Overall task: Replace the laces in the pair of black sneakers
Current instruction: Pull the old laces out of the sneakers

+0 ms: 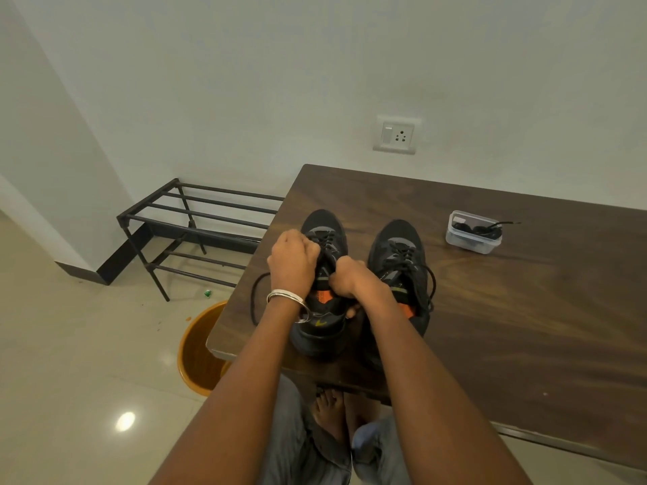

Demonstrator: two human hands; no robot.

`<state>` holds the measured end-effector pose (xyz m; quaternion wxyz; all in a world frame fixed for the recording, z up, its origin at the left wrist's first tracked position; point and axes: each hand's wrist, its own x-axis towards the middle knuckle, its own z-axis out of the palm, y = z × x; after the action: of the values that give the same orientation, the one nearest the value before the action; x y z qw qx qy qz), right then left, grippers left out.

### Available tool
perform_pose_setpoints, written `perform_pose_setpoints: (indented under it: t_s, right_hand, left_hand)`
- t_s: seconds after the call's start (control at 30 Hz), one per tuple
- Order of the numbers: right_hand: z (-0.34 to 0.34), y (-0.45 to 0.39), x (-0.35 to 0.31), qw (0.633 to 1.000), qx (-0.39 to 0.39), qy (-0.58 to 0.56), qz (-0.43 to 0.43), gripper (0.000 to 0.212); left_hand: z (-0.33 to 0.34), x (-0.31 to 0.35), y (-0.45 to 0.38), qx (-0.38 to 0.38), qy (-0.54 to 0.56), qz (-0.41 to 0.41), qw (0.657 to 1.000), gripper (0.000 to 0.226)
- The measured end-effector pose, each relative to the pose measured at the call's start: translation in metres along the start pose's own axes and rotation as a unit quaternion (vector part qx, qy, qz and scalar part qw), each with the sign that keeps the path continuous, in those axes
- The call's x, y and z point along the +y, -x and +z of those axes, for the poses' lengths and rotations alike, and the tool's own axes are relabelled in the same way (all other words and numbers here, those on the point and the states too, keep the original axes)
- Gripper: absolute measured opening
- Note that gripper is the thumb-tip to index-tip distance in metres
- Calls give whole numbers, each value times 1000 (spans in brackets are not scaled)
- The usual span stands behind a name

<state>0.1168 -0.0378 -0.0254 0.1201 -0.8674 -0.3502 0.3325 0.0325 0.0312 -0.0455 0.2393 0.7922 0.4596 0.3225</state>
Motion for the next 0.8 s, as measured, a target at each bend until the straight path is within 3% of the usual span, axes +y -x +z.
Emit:
perform_pose_setpoints:
  t_s: [0.17,0.27,0.33,0.47,0.57,0.63,0.73,0.8]
  right_hand:
    - [0,0,-3,1000,1,18,-7,33]
    - [-1,0,-1,1000,-3,18,-18,31]
    - [-2,2,0,1000,-4,14,-28,28]
    - [-7,8,-3,1000,-19,6,-17,31]
    - [-19,11,-6,998,-2,36,-46,43]
    - [-27,9,-6,993,65,51,-87,42]
    - [-30,2,-4,969,187,54,-152,33]
    - [-28,0,-6,960,202,27,-192,28]
  left_hand:
    - [6,-4,0,19,133,-129,983,31]
    - [1,-7,-5,62,270,-257,926,28]
    - [-7,-13,-5,55,276,-313,907,24]
    - [-19,-23,2,45,89,-263,960,33]
    - [-22,-20,7,-1,-45,-268,962,20]
    - [-26,-13,12,-6,-135,-259,956,25]
    - [-28,-7,10,21,-124,-124,984,23]
    - [-22,-6,7,-68,-54,-30,996,22]
